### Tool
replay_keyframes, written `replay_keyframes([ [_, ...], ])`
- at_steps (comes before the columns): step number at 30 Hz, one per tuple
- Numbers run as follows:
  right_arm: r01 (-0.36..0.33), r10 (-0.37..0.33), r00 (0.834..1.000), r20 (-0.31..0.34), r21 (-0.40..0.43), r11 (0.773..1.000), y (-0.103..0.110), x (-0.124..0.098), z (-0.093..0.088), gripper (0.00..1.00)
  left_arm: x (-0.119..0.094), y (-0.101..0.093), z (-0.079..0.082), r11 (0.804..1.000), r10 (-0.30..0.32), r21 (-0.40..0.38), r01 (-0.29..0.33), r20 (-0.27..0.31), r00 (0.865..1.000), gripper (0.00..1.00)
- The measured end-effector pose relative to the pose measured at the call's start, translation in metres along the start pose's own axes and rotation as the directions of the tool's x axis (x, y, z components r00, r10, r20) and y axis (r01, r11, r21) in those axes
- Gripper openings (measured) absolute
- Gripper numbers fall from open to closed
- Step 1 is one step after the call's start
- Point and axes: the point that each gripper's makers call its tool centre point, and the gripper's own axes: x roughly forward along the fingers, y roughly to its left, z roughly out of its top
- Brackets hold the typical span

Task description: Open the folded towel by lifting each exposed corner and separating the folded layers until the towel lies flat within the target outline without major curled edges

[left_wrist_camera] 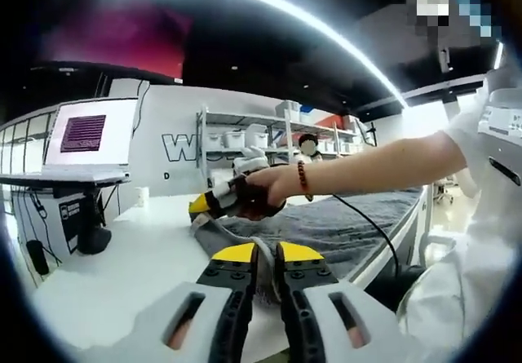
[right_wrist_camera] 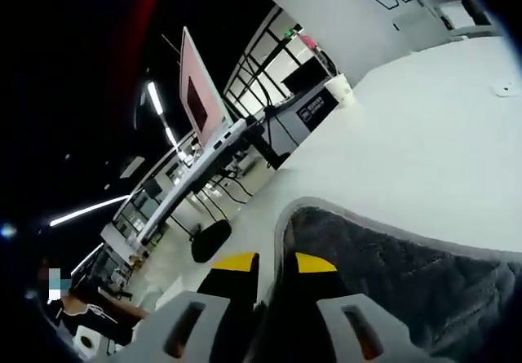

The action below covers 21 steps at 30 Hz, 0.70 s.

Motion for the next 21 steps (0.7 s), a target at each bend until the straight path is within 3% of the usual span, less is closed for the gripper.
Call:
replay_keyframes([
  [10, 0.001, -0.003, 0.999, -0.054, -0.033, 0.999, -0.003, -0.004, -0.011, 0.13, 0.003, 0.002, -0.001, 1.000, 0.021, -0.005, -0.021, -0.004, 1.000, 0.05],
  [13, -0.012, 0.008, 0.995, -0.098, -0.045, 0.999, -0.001, 0.001, -0.019, 0.16, 0.008, 0.014, 0.000, 0.992, 0.081, -0.098, -0.079, 0.019, 0.997, 0.05],
  [21, -0.036, 0.028, 0.991, -0.131, -0.066, 0.997, 0.007, 0.001, -0.025, 0.19, -0.004, 0.026, 0.002, 0.984, 0.145, -0.113, -0.140, 0.033, 0.989, 0.05],
])
